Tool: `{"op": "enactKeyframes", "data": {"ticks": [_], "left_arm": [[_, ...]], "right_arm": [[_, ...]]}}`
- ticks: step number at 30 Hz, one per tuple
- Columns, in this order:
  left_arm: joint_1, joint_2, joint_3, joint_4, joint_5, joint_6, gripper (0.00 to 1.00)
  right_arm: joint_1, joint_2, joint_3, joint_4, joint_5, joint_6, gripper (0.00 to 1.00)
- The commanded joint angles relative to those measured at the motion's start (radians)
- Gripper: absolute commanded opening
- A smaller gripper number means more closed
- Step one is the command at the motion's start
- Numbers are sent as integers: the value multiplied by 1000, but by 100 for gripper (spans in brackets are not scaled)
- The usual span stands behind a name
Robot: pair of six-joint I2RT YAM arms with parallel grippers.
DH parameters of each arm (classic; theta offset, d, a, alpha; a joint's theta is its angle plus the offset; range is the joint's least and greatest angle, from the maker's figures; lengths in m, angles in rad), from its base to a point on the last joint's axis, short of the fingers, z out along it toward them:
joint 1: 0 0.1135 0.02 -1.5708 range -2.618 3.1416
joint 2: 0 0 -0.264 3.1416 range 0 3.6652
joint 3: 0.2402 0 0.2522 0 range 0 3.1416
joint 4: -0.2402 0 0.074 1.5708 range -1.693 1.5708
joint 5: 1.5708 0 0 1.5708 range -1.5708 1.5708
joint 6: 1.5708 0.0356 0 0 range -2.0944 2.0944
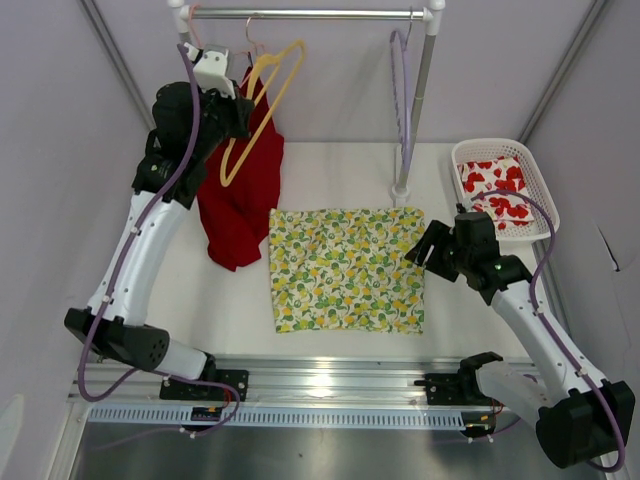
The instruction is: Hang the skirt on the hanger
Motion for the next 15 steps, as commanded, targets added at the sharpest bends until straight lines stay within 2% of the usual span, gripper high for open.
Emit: {"op": "enactKeyframes", "data": {"ticks": [1,5,8,15], "left_arm": [[6,-55,10,39,80,21,0],[6,-93,-36,-8,140,20,0],[6,-159,-129,-14,179,3,0],[-20,-351,-485,116,393,-126,0]], "right_arm": [[-3,-22,23,-3,12,-28,67],[-5,-23,40,-23,20,-35,67],[-5,-28,63,-43,23,-46,67],[-6,-31,106,-89,29,-63,67]]}}
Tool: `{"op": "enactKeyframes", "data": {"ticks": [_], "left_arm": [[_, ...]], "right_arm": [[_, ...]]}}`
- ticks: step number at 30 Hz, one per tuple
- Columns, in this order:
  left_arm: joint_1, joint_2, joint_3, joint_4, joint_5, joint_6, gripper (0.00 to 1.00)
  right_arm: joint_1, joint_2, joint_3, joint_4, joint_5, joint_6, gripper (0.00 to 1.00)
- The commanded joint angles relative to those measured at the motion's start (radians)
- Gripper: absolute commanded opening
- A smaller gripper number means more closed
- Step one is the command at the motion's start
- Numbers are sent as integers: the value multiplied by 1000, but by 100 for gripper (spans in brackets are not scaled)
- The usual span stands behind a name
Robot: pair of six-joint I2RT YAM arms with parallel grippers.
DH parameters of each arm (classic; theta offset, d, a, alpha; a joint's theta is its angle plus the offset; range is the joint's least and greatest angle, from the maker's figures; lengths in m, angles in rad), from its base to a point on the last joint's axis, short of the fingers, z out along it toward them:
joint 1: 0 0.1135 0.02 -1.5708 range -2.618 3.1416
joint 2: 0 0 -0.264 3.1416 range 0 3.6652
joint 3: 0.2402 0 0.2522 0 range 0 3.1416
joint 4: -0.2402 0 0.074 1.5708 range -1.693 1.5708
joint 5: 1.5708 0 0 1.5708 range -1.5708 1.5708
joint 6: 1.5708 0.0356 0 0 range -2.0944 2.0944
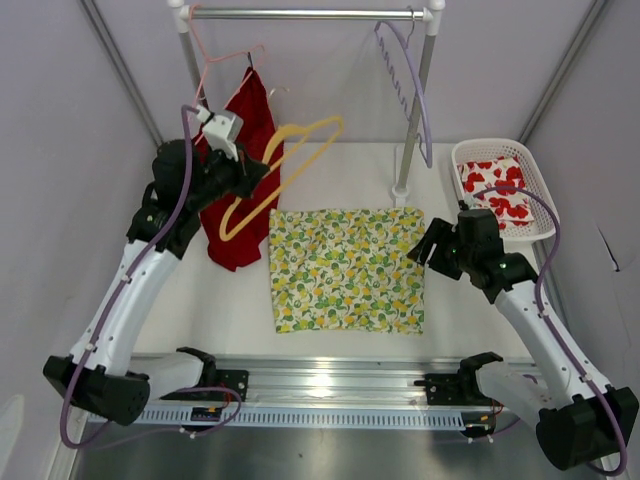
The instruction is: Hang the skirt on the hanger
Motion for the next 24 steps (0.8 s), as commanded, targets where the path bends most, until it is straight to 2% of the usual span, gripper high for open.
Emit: {"op": "enactKeyframes", "data": {"ticks": [1,4,5,7,11,19,24], "left_arm": [[-39,-103,-154,125,164,-86,0],[-108,-182,-280,198,196,-148,0],[-128,-216,-373,249,210,-180,0],[-194,-238,-428,286,228,-214,0],[-292,-275,-642,420,308,-289,0],[-472,-273,-869,638,324,-387,0],[-496,-249,-966,738,327,-422,0]], "right_arm": [[-6,-24,56,-30,18,-32,67],[-3,-27,52,-39,12,-31,67],[-4,-30,52,-42,12,-28,66],[-4,-39,55,-49,15,-26,66],[-3,-64,67,-75,15,-25,66],[58,-79,76,-124,67,-11,66],[169,-108,12,-142,177,72,64]]}}
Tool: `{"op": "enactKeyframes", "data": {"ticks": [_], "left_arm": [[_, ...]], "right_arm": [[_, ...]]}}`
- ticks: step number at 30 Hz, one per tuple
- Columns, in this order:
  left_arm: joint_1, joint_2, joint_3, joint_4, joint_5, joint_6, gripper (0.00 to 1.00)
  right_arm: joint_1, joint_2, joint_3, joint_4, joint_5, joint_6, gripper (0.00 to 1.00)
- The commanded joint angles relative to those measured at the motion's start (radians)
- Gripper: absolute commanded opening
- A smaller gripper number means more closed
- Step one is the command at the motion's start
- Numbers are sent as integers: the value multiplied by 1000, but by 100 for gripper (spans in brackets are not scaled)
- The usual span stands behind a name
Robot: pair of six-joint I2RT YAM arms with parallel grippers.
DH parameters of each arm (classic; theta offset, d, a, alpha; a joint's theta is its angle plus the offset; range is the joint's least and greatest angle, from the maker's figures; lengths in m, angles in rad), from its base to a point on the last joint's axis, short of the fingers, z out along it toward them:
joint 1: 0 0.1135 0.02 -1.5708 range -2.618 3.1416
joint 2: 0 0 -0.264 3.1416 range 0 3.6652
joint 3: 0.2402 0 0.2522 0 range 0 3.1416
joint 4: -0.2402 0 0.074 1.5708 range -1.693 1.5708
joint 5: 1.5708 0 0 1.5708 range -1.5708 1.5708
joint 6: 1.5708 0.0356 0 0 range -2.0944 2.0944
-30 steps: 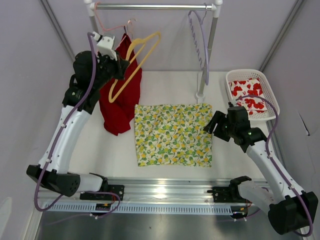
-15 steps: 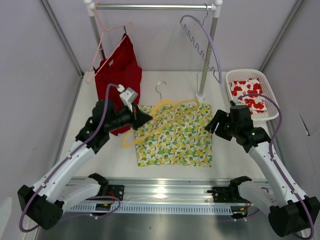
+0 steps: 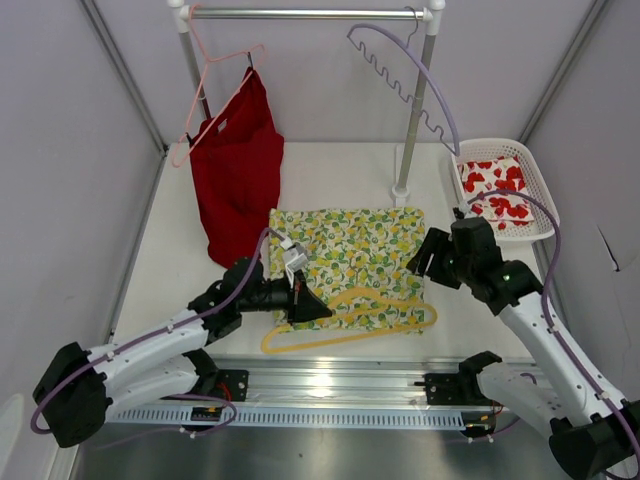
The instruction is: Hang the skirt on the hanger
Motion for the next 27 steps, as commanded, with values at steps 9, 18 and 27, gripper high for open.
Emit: {"op": "enactKeyframes", "data": {"ticks": [9,18,27], "left_arm": [[-42,179,-183,508,16,-132,0],[-42,270,-164,519,-19,-107,0],[-42,326,-172,510,-51,-75,0]], "right_arm": [[126,-90,-182,-14,145,176,60],[178,-133,-291,-26,168,247,54],[189,-170,-366,-23,143,285,52]]}}
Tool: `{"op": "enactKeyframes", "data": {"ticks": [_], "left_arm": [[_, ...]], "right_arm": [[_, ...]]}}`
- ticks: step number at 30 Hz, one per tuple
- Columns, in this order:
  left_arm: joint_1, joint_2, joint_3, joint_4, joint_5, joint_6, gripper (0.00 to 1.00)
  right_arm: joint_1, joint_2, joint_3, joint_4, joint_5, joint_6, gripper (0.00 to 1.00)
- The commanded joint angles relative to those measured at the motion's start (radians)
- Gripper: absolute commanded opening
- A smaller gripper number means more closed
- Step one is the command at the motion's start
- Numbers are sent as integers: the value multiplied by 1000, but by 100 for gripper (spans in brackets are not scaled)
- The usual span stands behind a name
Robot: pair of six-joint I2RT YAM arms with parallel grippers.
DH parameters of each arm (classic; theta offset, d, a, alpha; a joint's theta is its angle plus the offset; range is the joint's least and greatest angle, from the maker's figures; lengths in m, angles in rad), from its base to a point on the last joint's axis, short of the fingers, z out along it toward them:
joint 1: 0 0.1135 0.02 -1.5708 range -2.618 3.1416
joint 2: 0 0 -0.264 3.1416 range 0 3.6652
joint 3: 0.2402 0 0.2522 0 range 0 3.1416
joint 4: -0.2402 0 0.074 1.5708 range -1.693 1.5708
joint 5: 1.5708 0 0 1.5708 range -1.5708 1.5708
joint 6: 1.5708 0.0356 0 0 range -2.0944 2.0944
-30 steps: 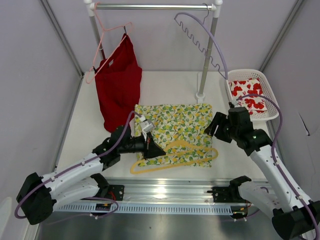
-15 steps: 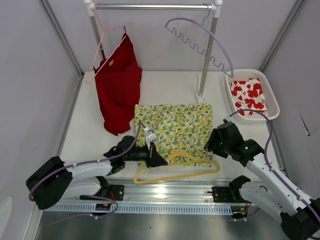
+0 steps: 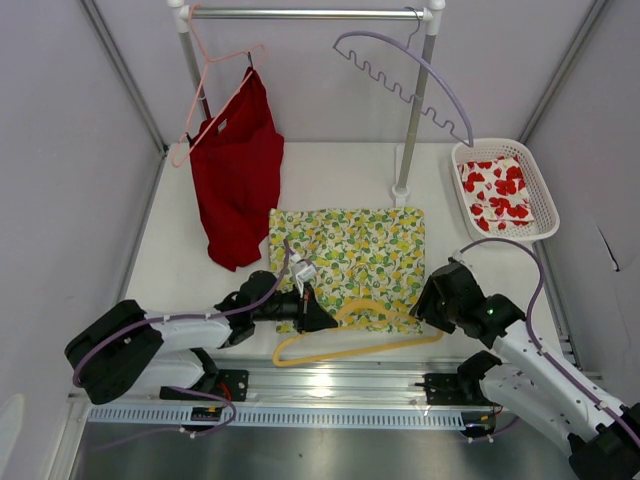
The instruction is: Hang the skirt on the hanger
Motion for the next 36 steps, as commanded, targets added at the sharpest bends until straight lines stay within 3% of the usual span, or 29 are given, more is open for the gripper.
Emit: {"op": "enactKeyframes", "data": {"ticks": [1,29,36], "left_arm": [[-5,12,8,43,-30,41,0],[9,118,14,89,-30,53,0],[17,123,8,84,-34,65,0]], "right_arm": [[11,-8,-30,15,3,40,52],[37,58,-174,181,9,89,48],[37,40,-125,120,49,72,35]]}}
